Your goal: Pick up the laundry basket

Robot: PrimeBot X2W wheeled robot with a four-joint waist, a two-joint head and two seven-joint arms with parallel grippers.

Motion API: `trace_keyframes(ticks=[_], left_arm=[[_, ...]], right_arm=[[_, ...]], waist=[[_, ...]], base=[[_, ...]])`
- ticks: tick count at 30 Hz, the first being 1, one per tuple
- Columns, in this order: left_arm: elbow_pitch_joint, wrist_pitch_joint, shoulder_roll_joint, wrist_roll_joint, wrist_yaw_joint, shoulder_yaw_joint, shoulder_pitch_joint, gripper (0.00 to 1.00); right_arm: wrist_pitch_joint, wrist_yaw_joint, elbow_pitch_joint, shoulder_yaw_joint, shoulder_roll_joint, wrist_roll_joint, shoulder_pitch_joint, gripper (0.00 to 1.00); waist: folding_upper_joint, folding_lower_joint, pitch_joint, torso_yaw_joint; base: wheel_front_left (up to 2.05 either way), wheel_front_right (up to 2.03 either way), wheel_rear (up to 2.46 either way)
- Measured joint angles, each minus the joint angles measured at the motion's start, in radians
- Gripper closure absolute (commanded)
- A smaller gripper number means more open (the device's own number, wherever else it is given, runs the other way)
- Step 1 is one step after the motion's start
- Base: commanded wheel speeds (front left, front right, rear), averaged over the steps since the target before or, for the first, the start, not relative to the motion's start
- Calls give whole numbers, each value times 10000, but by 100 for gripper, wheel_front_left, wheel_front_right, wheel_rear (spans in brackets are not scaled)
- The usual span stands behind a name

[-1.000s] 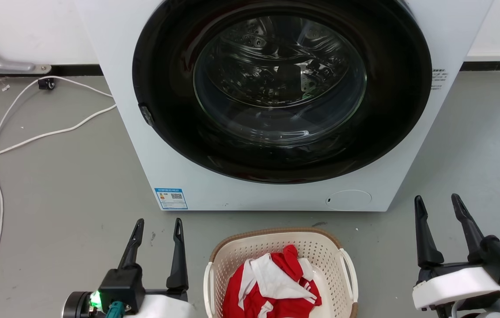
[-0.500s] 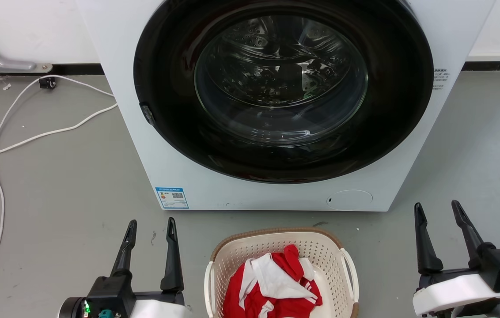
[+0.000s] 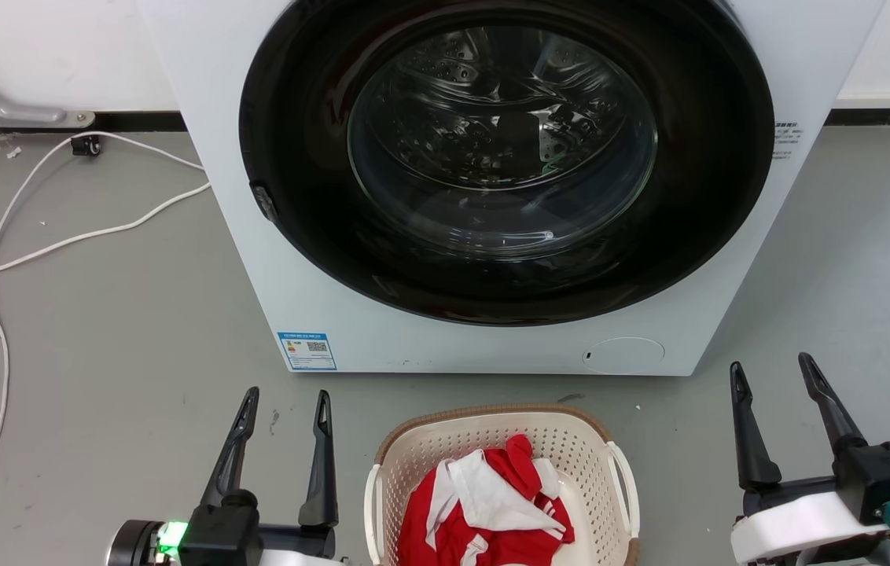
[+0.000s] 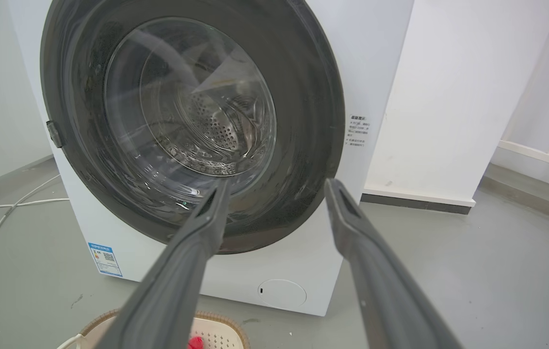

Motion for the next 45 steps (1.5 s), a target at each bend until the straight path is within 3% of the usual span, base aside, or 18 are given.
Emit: trace_keyframes(ticks=[16, 23, 30, 36, 45], left_arm=[[-42, -111, -203, 445, -336, 255, 66, 0], [499, -113, -270, 370, -558, 263, -134, 0], [1687, -113, -316, 393, -612, 238, -1298, 0], [3511, -111, -347, -44, -604, 491, -2680, 0], [5779, -113, -267, -50, -1271, 790, -5000, 0]], right_arm=[[-88, 0, -54, 33, -4, -322, -2, 0], [-88, 0, 681, -228, -10, -585, -200, 0], [-90, 0, 1484, -148, -10, -767, -1484, 0], [142, 0, 3062, -389, -19, -767, -2777, 0], [807, 4, 4982, -318, -10, -1210, -4885, 0]], waist=[[0, 0, 158, 0], [0, 0, 663, -8], [0, 0, 1864, -18], [0, 1, 3232, 8], [0, 2, 5419, 43]], base=[[0, 0, 0], [0, 0, 0], [0, 0, 0], [0, 0, 0], [0, 0, 0]])
